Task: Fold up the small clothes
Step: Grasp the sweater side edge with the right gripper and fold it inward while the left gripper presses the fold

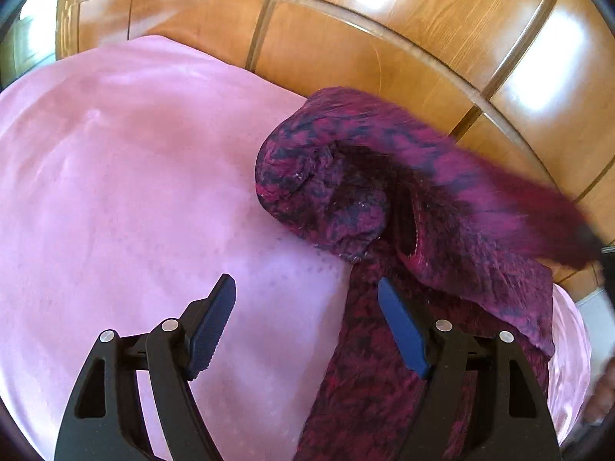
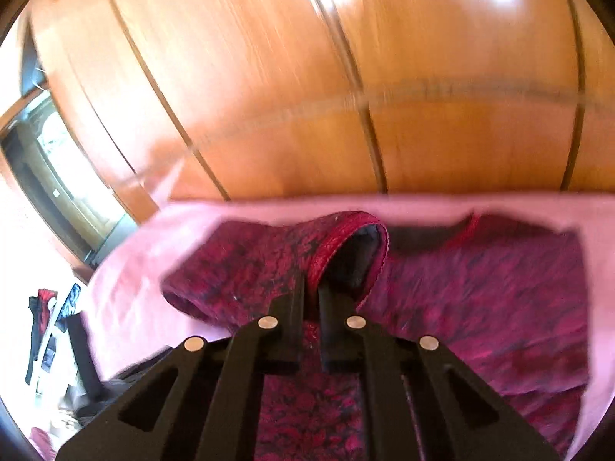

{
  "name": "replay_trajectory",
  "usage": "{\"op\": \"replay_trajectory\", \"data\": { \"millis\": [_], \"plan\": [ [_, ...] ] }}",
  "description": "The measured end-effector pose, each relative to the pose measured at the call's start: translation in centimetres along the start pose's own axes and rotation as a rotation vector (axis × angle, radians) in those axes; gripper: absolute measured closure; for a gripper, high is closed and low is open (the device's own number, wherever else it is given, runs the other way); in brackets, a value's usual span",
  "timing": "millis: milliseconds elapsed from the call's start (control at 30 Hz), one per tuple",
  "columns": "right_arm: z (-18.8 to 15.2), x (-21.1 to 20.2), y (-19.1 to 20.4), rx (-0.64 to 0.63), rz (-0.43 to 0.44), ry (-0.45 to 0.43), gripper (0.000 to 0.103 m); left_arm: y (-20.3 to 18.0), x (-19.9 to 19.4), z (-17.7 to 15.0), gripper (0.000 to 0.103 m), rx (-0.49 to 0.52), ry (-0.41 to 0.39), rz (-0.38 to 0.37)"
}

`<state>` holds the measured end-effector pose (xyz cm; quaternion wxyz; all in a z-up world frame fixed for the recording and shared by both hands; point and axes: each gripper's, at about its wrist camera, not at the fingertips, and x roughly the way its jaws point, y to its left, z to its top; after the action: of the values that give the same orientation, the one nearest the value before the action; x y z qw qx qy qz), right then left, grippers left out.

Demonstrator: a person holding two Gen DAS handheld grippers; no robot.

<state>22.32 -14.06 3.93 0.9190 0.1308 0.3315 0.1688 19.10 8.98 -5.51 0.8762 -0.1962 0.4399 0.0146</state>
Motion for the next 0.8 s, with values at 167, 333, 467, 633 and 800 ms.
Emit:
{"op": "replay_trajectory", "data": {
  "millis": [167,333,467,633,800],
  "plan": [
    [2.1,-5.5,-1.8,-0.012,-0.031,-0.138,0.099,-1.9,2.8,0.8,0.028,0.001,0.032,0.066],
    [2.1,-8.4,-6.8,0.035,-0.144,-0.199,0.099,-3.0,5.2,1.5,0.028,0.048,0.032,0.178],
    [-0.6,-7.3,-12.4,0.138,-0.244,-0.126,0.099,-3.4,5.7,1.5,0.024,0.072,0.022,0.200],
    [-5.5,-2.8,-18.6,0.274,-0.342,0.048,0.099,-3.5,5.8,1.0,0.024,0.113,0.008,0.214],
    [-7.8,-0.6,-21.0,0.324,-0.355,0.078,0.099,-3.3,5.9,1.1,0.024,0.125,0.015,0.216]
  ]
}}
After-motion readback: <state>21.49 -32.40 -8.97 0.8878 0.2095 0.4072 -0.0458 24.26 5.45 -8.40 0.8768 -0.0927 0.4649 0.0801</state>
